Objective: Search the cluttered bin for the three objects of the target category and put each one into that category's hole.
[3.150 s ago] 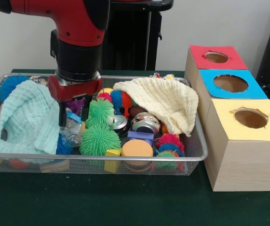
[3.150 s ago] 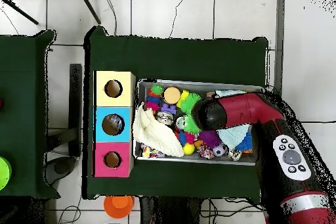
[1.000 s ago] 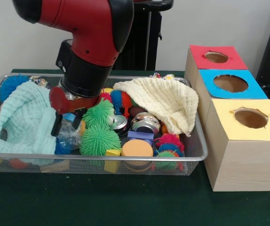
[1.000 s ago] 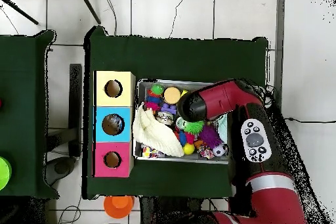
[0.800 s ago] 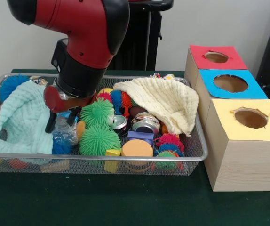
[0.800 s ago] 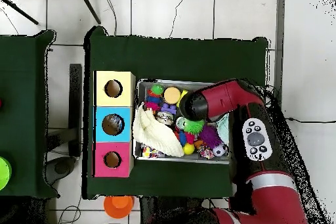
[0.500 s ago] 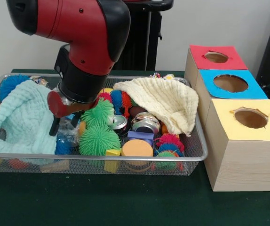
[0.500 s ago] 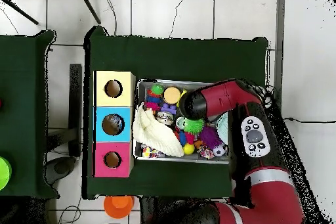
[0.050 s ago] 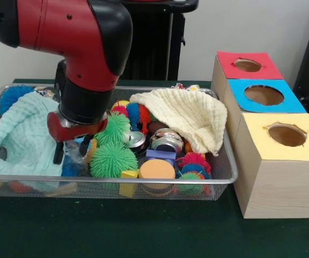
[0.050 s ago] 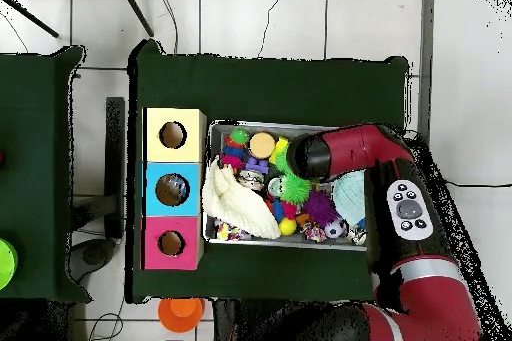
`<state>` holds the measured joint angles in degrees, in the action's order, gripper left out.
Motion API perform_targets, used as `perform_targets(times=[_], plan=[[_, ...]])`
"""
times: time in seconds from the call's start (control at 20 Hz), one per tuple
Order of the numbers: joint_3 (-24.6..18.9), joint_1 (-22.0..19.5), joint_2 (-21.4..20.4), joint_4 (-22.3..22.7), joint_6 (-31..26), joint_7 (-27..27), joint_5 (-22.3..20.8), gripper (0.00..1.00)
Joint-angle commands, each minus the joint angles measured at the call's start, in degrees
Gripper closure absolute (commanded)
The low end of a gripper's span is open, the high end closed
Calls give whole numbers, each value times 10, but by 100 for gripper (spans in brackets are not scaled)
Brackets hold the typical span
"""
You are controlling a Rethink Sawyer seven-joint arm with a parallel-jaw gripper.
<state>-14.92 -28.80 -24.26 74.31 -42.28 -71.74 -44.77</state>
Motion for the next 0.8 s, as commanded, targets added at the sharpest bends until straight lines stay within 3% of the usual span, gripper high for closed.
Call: perform_targets(times=[0.05,0.35,0.6,0.8], plan=[[-34,-33,74,61,51,45,-11,0],[-85,-77,54,101,113,61,11,0],[-98,-89,44,116,102,69,11,0],[-81,-70,32,109,50,73,8,0]])
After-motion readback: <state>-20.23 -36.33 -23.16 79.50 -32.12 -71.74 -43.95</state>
